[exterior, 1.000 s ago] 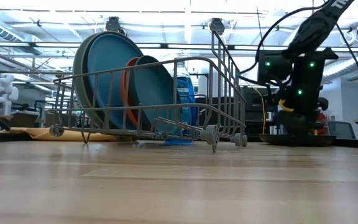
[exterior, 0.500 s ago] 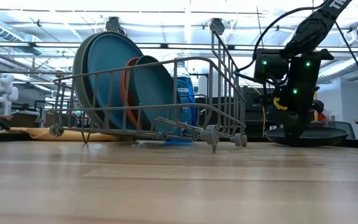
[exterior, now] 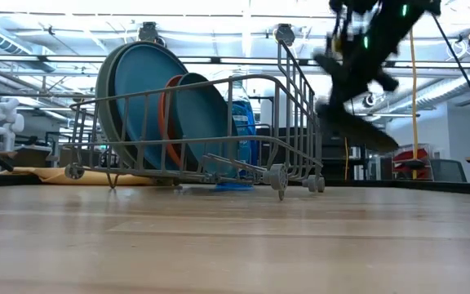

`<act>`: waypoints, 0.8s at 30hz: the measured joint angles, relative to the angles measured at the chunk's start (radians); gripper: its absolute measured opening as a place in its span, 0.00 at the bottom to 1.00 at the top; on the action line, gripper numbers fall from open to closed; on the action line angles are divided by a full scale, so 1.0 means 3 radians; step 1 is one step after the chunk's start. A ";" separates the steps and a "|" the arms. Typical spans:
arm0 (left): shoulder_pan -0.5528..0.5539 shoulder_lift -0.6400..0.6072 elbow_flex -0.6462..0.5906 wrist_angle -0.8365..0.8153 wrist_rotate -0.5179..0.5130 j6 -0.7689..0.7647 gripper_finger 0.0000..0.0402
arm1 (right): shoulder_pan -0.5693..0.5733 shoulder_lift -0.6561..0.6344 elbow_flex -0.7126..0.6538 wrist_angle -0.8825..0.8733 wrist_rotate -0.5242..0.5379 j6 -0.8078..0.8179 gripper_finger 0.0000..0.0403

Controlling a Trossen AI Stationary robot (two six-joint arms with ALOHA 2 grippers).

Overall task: Sort dishes
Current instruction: Put the black plate into the dish rack

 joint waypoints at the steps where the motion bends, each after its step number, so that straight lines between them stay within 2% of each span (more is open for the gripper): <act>1: 0.0000 0.0000 0.0000 -0.0001 0.0006 0.0000 0.31 | 0.0055 -0.0077 0.0073 0.0010 0.0122 -0.0025 0.00; 4: 0.0000 0.0000 0.0000 -0.0001 0.0006 0.0001 0.31 | 0.0247 -0.0251 0.0303 0.0090 0.0474 -0.0165 0.00; 7: 0.0000 0.0000 0.0000 -0.0013 0.0005 0.0004 0.31 | 0.0469 -0.0363 0.0530 0.0414 0.0781 -0.0444 0.00; 11: 0.0000 0.0008 0.0000 -0.0034 0.0005 0.0015 0.31 | 0.0765 -0.0337 0.0690 0.1349 0.0953 -0.1068 0.00; 13: 0.0000 0.0012 0.0000 -0.0035 0.0006 0.0015 0.31 | 0.0896 -0.0254 0.0712 0.2059 0.0944 -0.1438 0.00; 18: 0.0000 0.0014 0.0000 -0.0034 0.0005 0.0018 0.31 | 0.1190 0.0217 0.0712 0.3610 0.0936 -0.2091 0.00; 24: 0.0000 0.0014 0.0000 -0.0108 0.0003 0.0019 0.31 | 0.1400 0.1116 0.0712 0.5112 0.0934 -0.2242 0.00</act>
